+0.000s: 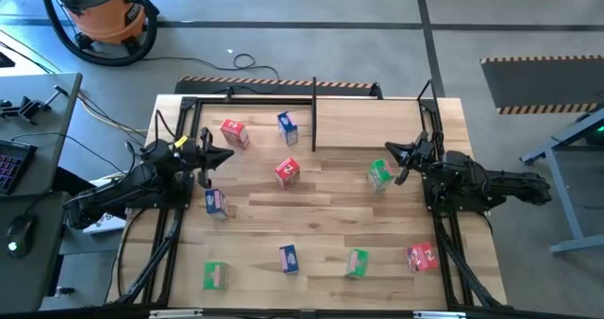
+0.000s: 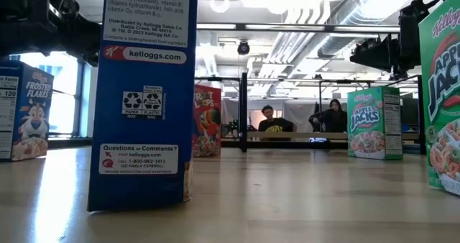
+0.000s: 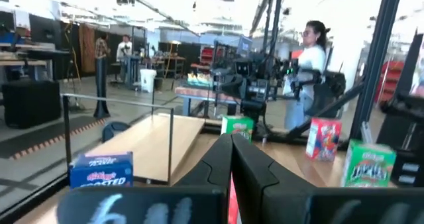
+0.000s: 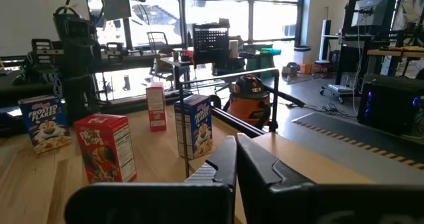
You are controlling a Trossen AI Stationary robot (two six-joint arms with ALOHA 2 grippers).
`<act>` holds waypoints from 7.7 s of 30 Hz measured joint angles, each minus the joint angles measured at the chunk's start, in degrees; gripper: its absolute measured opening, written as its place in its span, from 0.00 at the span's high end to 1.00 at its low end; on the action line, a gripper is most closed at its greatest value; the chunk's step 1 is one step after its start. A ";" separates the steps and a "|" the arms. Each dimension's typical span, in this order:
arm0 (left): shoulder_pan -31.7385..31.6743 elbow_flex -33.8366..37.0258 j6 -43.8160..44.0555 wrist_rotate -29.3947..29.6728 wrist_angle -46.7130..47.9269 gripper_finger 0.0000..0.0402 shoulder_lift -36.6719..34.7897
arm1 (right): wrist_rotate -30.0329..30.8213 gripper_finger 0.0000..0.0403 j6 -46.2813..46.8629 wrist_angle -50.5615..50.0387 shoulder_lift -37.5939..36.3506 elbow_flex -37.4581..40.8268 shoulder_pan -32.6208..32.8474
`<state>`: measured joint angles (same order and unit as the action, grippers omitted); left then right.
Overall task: Stack cereal on shelf
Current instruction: Put the top green cereal box on the shelf
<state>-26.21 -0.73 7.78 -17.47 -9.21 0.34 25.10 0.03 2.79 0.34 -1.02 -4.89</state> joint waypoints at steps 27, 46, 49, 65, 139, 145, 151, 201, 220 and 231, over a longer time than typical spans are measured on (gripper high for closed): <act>0.12 0.00 3.37 3.20 -6.31 1.00 2.99 | -1.16 1.00 3.79 2.96 0.02 0.02 0.00; 6.99 0.00 3.16 3.78 -27.93 1.00 27.48 | -3.99 0.93 5.38 10.03 0.09 0.01 -0.01; 8.58 0.00 2.98 2.81 -34.38 1.00 31.78 | -4.12 0.84 7.06 10.03 0.09 0.02 0.00; 16.87 0.04 -3.43 9.68 -36.09 1.00 40.97 | 0.35 0.39 16.88 -3.93 21.14 -14.63 -0.26; 2.87 -4.90 -10.35 12.72 -23.64 1.00 42.10 | -24.85 0.55 27.53 -77.49 84.42 -80.88 -9.74; 2.87 -4.90 -10.89 12.72 -24.02 1.00 42.10 | -16.78 0.55 7.27 -81.94 93.52 -98.25 -15.93; 2.87 -4.90 -11.35 12.72 -24.46 1.00 42.10 | -18.26 0.55 -17.05 -83.21 106.44 -115.08 -24.03; 2.90 -4.90 -11.43 12.22 -21.95 1.00 42.10 | -15.21 0.46 -34.82 -77.74 125.68 -128.56 -30.03; 2.87 -4.90 -11.58 12.22 -21.81 1.00 42.10 | -17.86 0.57 -19.25 -92.10 121.85 -132.78 -24.76; 2.87 -4.90 -12.06 12.22 -21.49 1.00 42.09 | -16.52 0.96 -0.98 -74.32 118.77 -112.43 -24.54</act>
<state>-23.33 -5.63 -4.29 -5.26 -30.70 42.43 8.58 -0.95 -71.53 119.11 -113.45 -29.42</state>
